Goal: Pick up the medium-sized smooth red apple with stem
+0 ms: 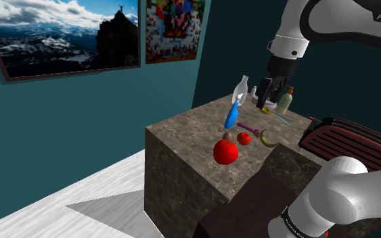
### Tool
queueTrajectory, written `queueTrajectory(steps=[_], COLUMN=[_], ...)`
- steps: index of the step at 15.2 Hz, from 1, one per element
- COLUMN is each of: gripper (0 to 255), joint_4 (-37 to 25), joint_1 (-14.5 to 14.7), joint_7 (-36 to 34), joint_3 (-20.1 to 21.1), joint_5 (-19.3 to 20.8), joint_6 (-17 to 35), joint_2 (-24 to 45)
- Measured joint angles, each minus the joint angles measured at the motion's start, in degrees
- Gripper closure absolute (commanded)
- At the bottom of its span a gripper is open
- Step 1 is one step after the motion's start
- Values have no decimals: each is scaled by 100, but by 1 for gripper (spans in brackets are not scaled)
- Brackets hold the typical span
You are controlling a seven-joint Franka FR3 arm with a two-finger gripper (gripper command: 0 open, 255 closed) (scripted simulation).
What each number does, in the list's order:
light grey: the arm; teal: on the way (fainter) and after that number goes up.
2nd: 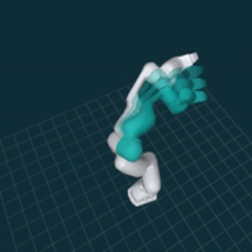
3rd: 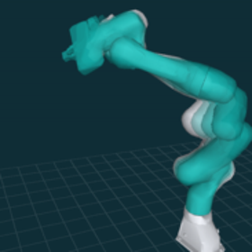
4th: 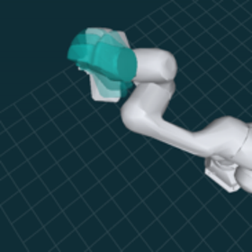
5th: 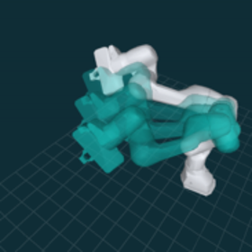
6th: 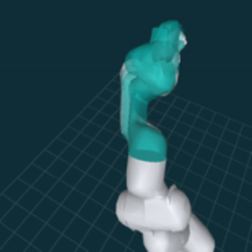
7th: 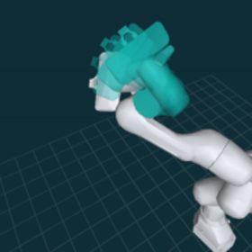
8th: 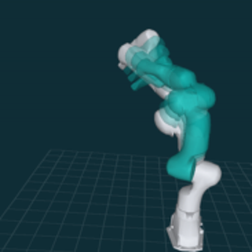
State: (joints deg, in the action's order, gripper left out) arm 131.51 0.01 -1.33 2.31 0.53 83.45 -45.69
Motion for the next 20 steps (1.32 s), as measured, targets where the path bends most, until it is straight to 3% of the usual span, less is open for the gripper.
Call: queueTrajectory(steps=[4,11,20], gripper=[0,0,0], joint_4=[294,1062,1377], joint_1=[-35,-161,-98], joint_7=[303,1326,2844], joint_3=[-289,-1262,-2636], joint_5=[83,319,250], joint_6=[311,1539,3145], joint_2=[-51,219,1388])
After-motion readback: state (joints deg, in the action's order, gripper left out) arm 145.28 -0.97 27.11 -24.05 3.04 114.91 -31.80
